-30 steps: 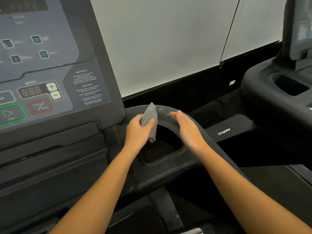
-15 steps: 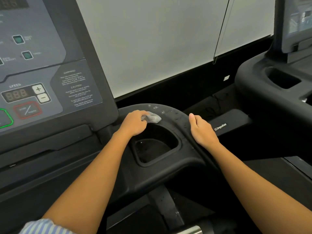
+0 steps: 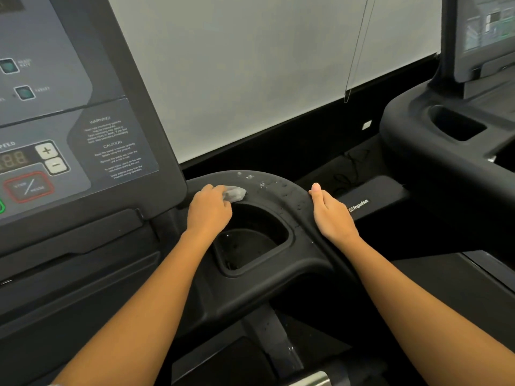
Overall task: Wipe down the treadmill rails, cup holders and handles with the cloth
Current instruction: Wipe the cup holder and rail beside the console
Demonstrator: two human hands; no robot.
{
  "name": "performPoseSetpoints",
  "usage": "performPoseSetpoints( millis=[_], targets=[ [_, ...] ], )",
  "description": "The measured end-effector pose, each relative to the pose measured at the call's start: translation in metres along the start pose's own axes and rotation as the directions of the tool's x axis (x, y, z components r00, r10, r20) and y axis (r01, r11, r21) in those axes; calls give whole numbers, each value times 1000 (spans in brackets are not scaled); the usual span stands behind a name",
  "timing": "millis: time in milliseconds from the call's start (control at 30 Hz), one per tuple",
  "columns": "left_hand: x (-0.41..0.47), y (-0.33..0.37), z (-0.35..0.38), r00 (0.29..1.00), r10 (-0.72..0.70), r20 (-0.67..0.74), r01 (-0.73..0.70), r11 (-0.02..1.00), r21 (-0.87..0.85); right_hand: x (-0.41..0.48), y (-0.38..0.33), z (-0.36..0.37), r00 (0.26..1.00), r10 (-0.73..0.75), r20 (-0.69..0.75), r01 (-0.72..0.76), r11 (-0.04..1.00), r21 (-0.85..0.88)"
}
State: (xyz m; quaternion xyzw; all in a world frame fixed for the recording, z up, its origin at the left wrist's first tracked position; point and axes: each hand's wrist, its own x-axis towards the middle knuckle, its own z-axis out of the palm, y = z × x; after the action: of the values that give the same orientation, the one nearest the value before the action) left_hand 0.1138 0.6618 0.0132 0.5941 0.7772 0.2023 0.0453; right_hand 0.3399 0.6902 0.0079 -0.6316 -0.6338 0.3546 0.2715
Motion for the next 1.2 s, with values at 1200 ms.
performPoseSetpoints(
  millis=[1200],
  targets=[
    [22,62,25,900,339,275,-340,939,-46,3,2,1,1000,-2,-29,3,999,43]
  ],
)
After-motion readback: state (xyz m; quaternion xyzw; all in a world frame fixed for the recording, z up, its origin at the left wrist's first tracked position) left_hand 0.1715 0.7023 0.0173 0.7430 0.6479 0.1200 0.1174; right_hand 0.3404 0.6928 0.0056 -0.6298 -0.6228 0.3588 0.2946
